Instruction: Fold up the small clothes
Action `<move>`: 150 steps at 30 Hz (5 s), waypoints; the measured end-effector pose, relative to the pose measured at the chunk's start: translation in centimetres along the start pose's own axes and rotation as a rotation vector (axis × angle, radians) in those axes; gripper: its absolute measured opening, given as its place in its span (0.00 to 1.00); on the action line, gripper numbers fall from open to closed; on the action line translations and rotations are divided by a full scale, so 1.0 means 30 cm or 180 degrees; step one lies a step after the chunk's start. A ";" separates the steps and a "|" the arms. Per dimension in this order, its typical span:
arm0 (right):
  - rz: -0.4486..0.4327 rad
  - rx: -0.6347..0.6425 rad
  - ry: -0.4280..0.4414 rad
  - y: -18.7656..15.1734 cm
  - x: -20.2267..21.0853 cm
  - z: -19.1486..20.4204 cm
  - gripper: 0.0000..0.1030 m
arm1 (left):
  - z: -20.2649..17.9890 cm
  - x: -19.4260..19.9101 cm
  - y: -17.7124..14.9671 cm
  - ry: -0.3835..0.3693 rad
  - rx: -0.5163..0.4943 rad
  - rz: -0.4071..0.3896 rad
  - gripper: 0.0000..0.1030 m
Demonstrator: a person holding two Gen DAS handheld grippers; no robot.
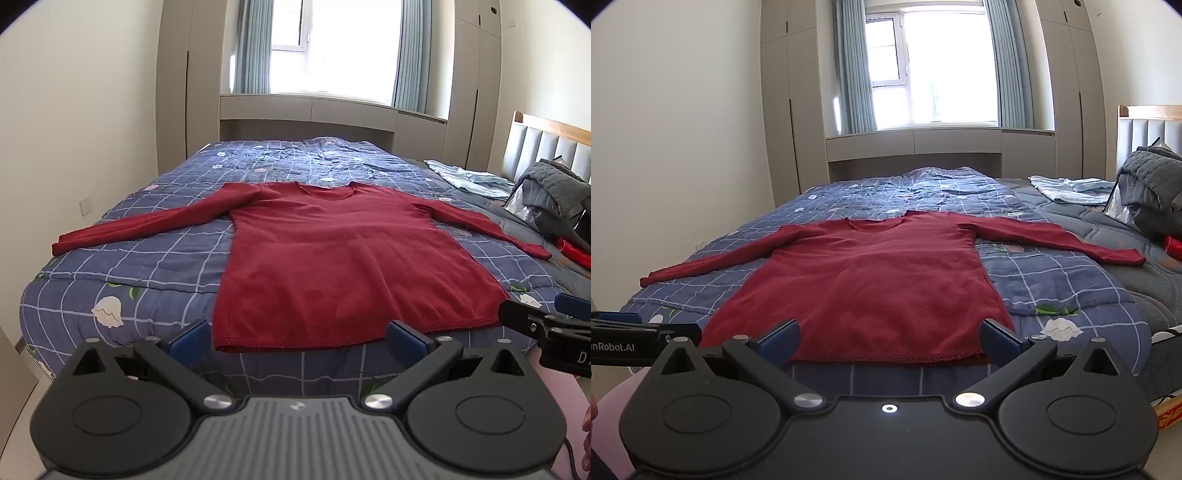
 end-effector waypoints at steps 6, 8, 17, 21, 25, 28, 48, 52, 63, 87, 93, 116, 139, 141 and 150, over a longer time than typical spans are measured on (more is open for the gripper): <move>-0.0008 -0.0003 0.0000 0.004 0.003 0.000 1.00 | 0.002 -0.001 0.000 -0.0003 -0.0004 0.0018 1.00; -0.0013 0.0000 0.0001 0.004 0.005 0.000 1.00 | 0.002 -0.001 0.000 -0.0004 0.0000 0.0026 1.00; 0.0010 0.0012 0.0001 0.001 0.000 0.003 1.00 | -0.015 0.002 0.002 0.0005 -0.0039 0.0087 1.00; 0.0019 0.0009 -0.0008 0.005 0.002 -0.005 1.00 | -0.015 -0.001 -0.001 0.0019 -0.0033 0.0093 1.00; 0.0027 0.0007 -0.0011 -0.001 -0.005 0.000 1.00 | -0.008 -0.005 0.000 0.0022 -0.0001 0.0097 1.00; 0.0028 0.0010 -0.0010 0.000 -0.006 0.000 1.00 | -0.008 -0.007 0.000 0.0020 -0.0005 0.0094 1.00; 0.0059 -0.0028 -0.0019 -0.001 -0.017 -0.009 1.00 | 0.006 -0.003 0.004 -0.0047 0.0038 0.0094 1.00; 0.0061 -0.0023 -0.0019 -0.002 -0.017 -0.007 1.00 | 0.006 -0.002 0.004 -0.0050 0.0042 0.0093 1.00; 0.0060 -0.0023 -0.0021 -0.002 -0.017 -0.006 1.00 | 0.010 -0.003 0.002 -0.0051 0.0063 0.0079 1.00; 0.0102 -0.0019 -0.0022 -0.007 -0.027 -0.007 1.00 | 0.015 -0.025 0.003 -0.0014 0.0103 0.0180 1.00; 0.0196 0.0020 -0.0047 -0.015 -0.046 -0.002 1.00 | 0.038 -0.049 -0.009 -0.0060 0.0211 0.0312 1.00; 0.0219 0.0116 -0.0233 0.217 -0.327 -0.135 1.00 | -0.006 -0.358 0.441 -0.0006 0.0307 0.0124 1.00; -0.0025 0.0060 -0.0989 0.332 -0.816 -0.552 1.00 | -0.275 -0.938 0.567 -0.0177 0.0167 0.0447 1.00; -0.0100 0.0105 -0.1171 0.333 -0.847 -0.620 1.00 | -0.300 -0.999 0.562 -0.0190 0.0149 0.0458 1.00; -0.0071 -0.0544 -0.1751 0.355 -0.938 -1.017 0.99 | -0.399 -1.204 0.475 -0.0205 -0.0061 0.0524 1.00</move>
Point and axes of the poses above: each gripper's, at about its wrist camera, not at the fingertips, and x roughly against the way its jaws point, z to its left, y to its top, the point moved 1 cm from there along -x, roughly the way its jaws point, and after that the axes turned 4 degrees about -y, right-handed, at the moved point
